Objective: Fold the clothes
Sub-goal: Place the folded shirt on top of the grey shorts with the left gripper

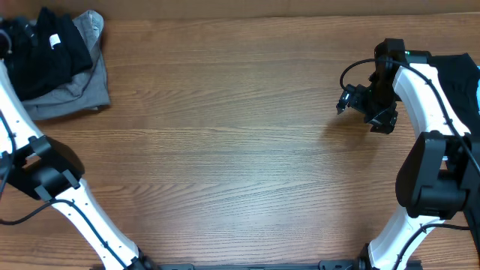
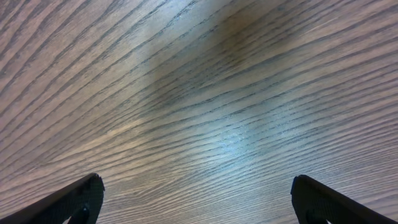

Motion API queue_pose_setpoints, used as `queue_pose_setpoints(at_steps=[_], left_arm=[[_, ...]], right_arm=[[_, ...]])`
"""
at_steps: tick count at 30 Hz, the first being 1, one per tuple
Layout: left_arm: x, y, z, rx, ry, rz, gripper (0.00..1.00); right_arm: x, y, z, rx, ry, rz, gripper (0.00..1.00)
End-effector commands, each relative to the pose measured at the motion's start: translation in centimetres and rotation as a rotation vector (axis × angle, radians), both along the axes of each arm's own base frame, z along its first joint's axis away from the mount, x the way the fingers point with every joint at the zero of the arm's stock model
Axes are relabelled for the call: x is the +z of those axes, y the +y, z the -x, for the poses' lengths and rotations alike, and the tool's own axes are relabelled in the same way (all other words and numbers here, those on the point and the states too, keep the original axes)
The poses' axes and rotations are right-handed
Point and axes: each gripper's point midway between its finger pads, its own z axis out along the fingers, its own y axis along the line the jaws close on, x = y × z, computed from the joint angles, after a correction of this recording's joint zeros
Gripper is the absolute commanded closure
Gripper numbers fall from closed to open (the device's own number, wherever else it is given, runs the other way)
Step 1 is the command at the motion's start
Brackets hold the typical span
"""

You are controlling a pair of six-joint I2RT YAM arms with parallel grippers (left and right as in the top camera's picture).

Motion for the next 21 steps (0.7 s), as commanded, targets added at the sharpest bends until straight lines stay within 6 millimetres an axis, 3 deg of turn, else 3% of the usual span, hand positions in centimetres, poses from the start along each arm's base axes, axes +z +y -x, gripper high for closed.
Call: queue_pose_setpoints(at_steps=[1,9,13,15,17,21], left_arm=[[-3.2,-2.2,-1.0,-0.010,0.061,0.064,0.13],[-12.3,-3.9,-3.4,-0.021,0.149,0.139,0.12],[-13.4,-4.2,-3.9,-0.024,0.151,0.134,0.11],[-11.9,-4.1,-4.2,-0.020,0.122,0.129,0.12],[-9.0,-4.2,-4.5,-0.028,0.069,0.113,0.13],[0.2,-5.4,-4.9,-0.088,-0.103,0.079,0.07]], right_arm=[[0.6,-0.1,-0.7,0.006,-0.027,0.012,0.00],[0.6,-0.1,-0.7,0.007,-0.027,0.012,0.00],[0.6,-0.1,-0.7,0.006,-0.027,0.012,0.00],[0.6,-0.1,-0.7,0.007,-0.027,0.012,0.00],[0.6,-0.1,-0.7,0.006,-0.027,0.012,0.00],[0.6,-0.1,-0.7,0.007,-0.027,0.012,0.00]])
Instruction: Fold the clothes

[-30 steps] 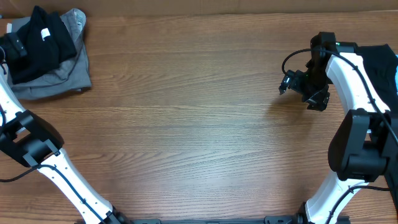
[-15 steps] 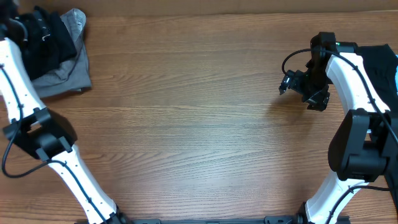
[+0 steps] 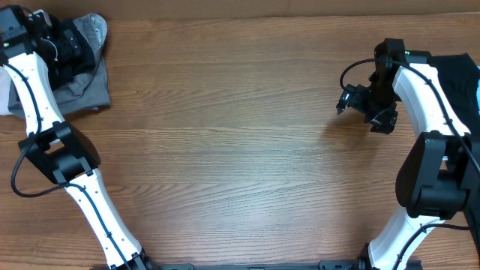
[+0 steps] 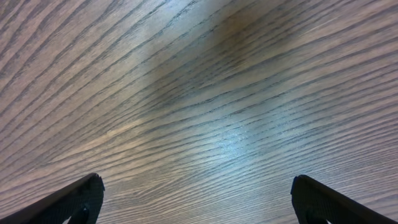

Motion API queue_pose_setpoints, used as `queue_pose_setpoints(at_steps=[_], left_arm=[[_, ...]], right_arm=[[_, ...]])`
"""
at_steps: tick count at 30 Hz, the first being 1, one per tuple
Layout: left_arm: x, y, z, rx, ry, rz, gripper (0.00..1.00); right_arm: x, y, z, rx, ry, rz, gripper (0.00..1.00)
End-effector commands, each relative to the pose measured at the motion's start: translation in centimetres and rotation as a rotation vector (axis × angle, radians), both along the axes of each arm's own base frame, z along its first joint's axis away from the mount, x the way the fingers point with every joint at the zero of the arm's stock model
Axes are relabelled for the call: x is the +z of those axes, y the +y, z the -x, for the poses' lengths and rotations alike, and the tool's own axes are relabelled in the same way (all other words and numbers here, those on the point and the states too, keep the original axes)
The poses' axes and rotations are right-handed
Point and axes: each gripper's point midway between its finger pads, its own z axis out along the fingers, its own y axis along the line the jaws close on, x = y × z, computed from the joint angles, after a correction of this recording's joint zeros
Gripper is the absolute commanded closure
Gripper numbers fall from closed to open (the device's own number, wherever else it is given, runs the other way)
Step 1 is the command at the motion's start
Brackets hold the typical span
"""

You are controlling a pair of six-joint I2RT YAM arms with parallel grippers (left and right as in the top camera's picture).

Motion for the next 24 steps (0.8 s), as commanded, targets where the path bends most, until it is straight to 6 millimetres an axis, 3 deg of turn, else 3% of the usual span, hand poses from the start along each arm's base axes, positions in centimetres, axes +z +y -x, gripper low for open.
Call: queue_pose_setpoints(at_steps=[1,3,5,10,13,16,19,24], left_arm=[[13.5,-1.8,-0.5,-0.053,-0.251,-0.040,0.04],[17.9,-3.2,0.2,-0.093,-0.326,-0.041,0.05],[21.1,-4.5,1.1,-0.127,-0.374,-0.032,0.06],[26.1,-8.2,4.3,-0.169,-0.404,0.043,0.00],[29.2,-12.7,7.4,-0.265,-0.409,0.147,0.00],[30.9,-15.7,9.2,-0.352,-0.419,0.227,0.00],[31.2,-17.9,10.4,-0.405,-0.399,0.293,0.00],[29.6,-18.8,11.2,-0.394,-0.320,0.340,0.00]], right_arm=[[0.6,-0.1,-0.7,0.006,-0.026,0.012,0.00],[0.6,-0.1,-0.7,0.007,-0.026,0.012,0.00],[0.6,-0.1,-0.7,0.006,-0.026,0.012,0.00],[0.6,0.0,-0.8,-0.008,-0.030,0.003,0.00],[1.1,1.2,-4.2,-0.056,-0.166,-0.074,0.00],[1.8,3.8,-3.4,-0.042,-0.137,-0.229,0.00],[4.4,6.3,-3.9,0.014,-0.196,-0.410,0.00],[9.6,6.1,-1.8,0.058,-0.280,-0.367,0.00]])
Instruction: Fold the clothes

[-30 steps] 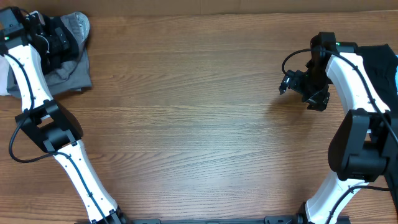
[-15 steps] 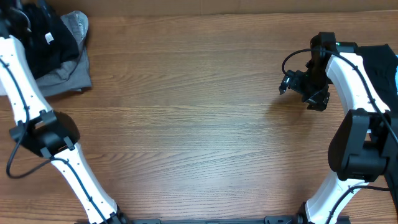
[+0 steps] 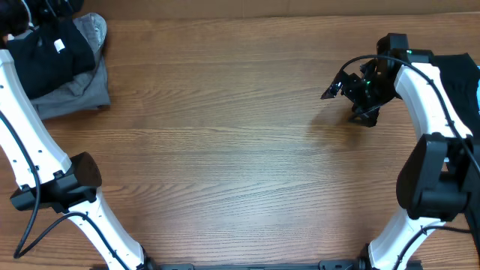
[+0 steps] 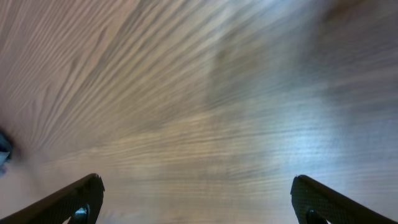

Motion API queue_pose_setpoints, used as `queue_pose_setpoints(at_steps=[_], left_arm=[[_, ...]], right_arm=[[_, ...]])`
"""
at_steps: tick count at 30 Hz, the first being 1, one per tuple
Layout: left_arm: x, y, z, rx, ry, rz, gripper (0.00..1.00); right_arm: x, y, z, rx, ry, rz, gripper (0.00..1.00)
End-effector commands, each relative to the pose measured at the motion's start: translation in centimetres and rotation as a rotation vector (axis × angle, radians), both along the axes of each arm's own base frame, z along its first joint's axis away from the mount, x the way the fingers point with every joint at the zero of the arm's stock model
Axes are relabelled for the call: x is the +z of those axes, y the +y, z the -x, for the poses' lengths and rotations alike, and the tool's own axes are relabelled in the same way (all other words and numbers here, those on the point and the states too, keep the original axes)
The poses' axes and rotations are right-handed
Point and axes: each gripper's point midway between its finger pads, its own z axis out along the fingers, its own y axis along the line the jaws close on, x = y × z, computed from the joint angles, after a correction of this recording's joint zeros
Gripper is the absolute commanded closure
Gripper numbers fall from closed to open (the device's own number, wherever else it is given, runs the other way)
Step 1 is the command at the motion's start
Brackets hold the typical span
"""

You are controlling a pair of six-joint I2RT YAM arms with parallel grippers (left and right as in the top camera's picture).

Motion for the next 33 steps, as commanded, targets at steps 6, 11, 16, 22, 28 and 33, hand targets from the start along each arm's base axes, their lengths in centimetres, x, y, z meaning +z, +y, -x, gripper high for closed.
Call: queue_pose_setpoints(at_steps=[6,11,16,22,28,33], left_arm=[[-0.2,-1.0,0.4,-0.035,0.022,0.053,0.00],[-0.2,-1.0,0.4,-0.035,0.022,0.053,0.00],[-0.2,-1.1,0.4,-0.035,0.022,0.053,0.00],[-0.2,-1.1,0.4,-0.035,0.022,0.053,0.00],[-0.2,-1.1,0.4,-0.035,0.022,0.053,0.00],[-0.2,-1.1,0.4,-0.035,0.022,0.053,0.00]], right_arm=[[15.7,-1.7,6.2,0.009,-0.358,0.209,0.00],[20.6,-1.6,11.0,-0.007,-0.491,0.232,0.00],[23.5,-1.3,14.0,-0.018,-0.600,0.241,0.00],[24.5,-1.2,15.7,-0.016,-0.638,0.247,0.00],[23.3,-0.7,16.9,0.029,-0.595,0.261,0.00],[25.5,0.4,13.9,0.048,-0.887,0.261,0.00]])
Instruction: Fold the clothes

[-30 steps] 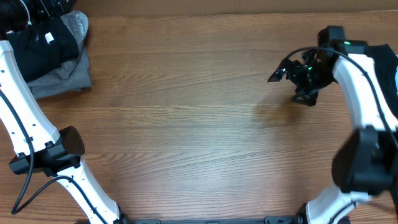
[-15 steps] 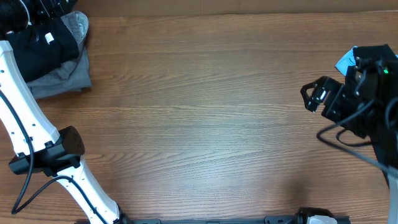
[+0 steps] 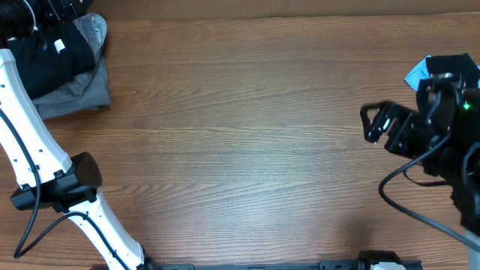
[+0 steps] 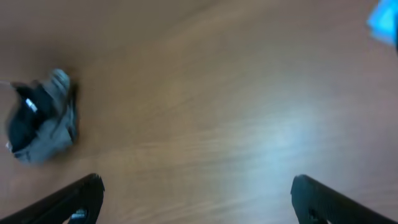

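Note:
A black garment with a small white tag lies on a grey garment at the table's far left corner. The same pile shows blurred and far off in the right wrist view. My left arm reaches up to that corner; its gripper is dark against the black cloth at the frame's top edge, its jaws unreadable. My right gripper hangs open over bare wood at the right, nothing between its fingers.
A blue cloth lies at the right edge behind my right arm, and shows as a blue patch in the right wrist view. The wooden table spreads between the two arms.
My right arm has pulled back from the far right of the table toward the right edge and nearer side. Its wrist camera now looks across the table to the pile. The left arm is unchanged.
At first my left arm was folded low at the left and my right gripper hung open over the wood. Then the left gripper was on the pile. Then the left arm stretched to the far corner and the right gripper had tilted. Now the right arm is withdrawn.

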Motion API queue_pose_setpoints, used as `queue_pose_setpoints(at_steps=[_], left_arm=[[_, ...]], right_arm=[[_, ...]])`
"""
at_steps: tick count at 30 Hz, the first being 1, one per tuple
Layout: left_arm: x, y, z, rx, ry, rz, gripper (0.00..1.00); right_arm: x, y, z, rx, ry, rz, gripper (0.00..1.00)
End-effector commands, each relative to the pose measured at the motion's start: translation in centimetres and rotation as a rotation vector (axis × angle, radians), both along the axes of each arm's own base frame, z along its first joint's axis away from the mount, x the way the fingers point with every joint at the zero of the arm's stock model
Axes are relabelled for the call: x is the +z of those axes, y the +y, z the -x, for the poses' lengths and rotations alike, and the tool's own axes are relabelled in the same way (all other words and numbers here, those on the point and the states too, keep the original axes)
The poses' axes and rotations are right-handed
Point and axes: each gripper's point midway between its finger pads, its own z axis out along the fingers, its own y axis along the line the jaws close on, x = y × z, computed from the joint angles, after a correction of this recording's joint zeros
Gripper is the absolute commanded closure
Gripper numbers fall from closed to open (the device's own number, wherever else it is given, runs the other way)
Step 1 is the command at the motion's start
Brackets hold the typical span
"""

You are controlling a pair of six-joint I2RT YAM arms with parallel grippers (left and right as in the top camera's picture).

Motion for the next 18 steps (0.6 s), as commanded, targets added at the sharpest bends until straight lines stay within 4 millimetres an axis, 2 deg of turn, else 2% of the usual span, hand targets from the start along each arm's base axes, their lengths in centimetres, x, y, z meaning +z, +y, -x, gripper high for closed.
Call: queue_pose_setpoints(at_steps=[1,6,7,10,18], left_arm=[[0.1,-0.3,0.0,-0.010,0.002,0.024,0.00],[0.1,-0.3,0.0,-0.010,0.002,0.024,0.00],[0.1,-0.3,0.0,-0.010,0.002,0.024,0.00],[0.1,-0.3,0.0,-0.010,0.002,0.024,0.00],[0.1,-0.3,0.0,-0.010,0.002,0.024,0.00]], right_arm=[[-0.4,0.5,0.5,0.024,-0.108,0.015,0.00],[-4.1,0.4,0.8,0.019,-0.262,0.019,0.00],[-5.7,0.3,0.7,0.022,-0.345,0.042,0.00],[-7.8,0.2,0.8,0.027,-0.489,0.060,0.00],[-11.2,0.0,1.7,0.004,-0.787,0.063,0.00]])
